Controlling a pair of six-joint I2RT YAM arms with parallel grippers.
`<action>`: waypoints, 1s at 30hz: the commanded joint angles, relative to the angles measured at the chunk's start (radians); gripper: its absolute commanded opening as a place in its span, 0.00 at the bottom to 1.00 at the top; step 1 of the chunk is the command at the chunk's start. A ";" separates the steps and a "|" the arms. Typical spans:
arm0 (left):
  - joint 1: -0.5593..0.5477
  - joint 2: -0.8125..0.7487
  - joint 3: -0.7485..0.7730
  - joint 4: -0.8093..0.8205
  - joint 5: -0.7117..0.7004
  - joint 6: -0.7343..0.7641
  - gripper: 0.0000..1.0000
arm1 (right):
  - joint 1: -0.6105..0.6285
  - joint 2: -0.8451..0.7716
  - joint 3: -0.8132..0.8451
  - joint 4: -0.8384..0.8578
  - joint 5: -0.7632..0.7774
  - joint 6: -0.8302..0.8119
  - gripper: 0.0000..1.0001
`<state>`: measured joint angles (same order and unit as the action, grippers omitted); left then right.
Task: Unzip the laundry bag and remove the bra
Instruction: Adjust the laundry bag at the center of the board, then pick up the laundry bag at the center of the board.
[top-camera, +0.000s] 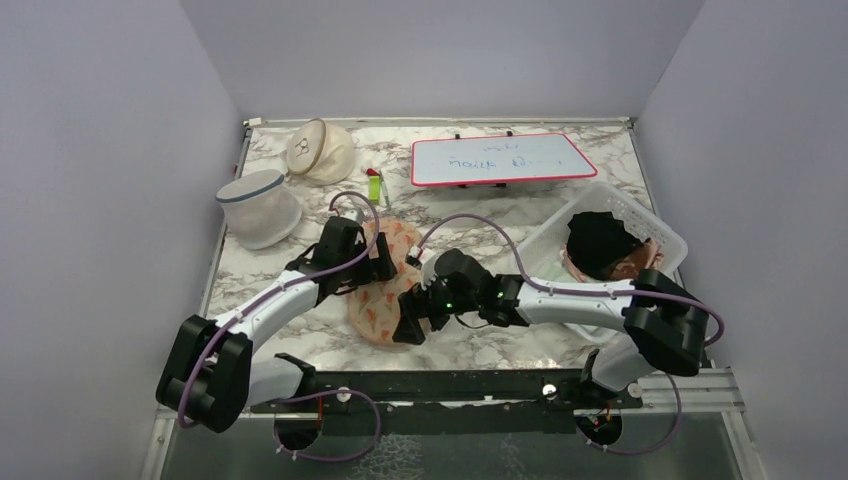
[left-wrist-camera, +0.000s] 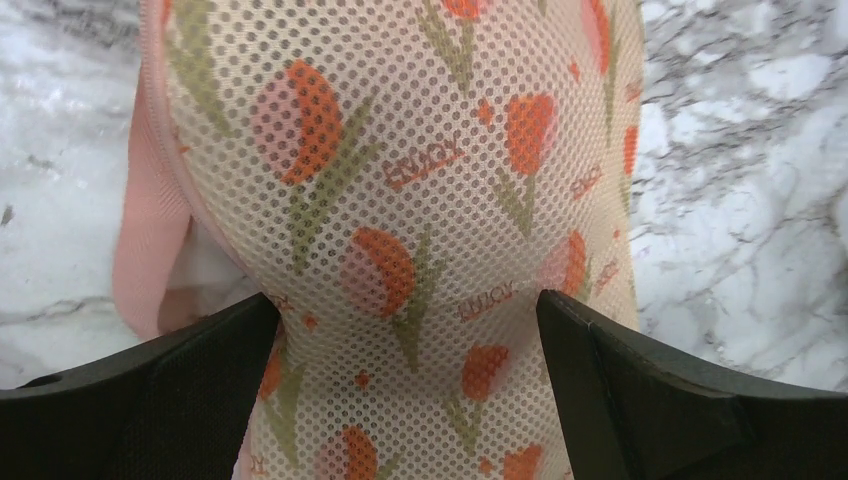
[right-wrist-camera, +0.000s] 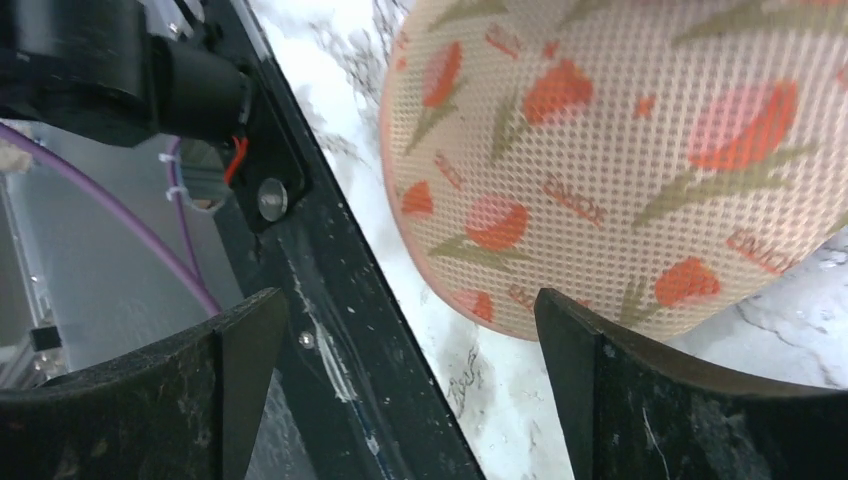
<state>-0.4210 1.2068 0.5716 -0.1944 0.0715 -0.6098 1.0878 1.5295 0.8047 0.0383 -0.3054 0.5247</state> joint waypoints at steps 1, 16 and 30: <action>-0.002 0.010 0.076 0.079 0.071 0.054 0.99 | -0.002 -0.108 0.001 -0.009 0.081 -0.024 0.94; -0.009 0.218 0.242 -0.041 0.087 0.182 0.99 | -0.077 -0.388 -0.099 -0.183 0.352 -0.044 1.00; -0.193 0.170 0.300 0.011 -0.082 0.259 0.99 | -0.094 -0.529 -0.111 -0.289 0.495 -0.042 1.00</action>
<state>-0.6163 1.4578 0.8738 -0.1680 0.1406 -0.3889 0.9993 1.0515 0.7113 -0.2020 0.1001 0.4873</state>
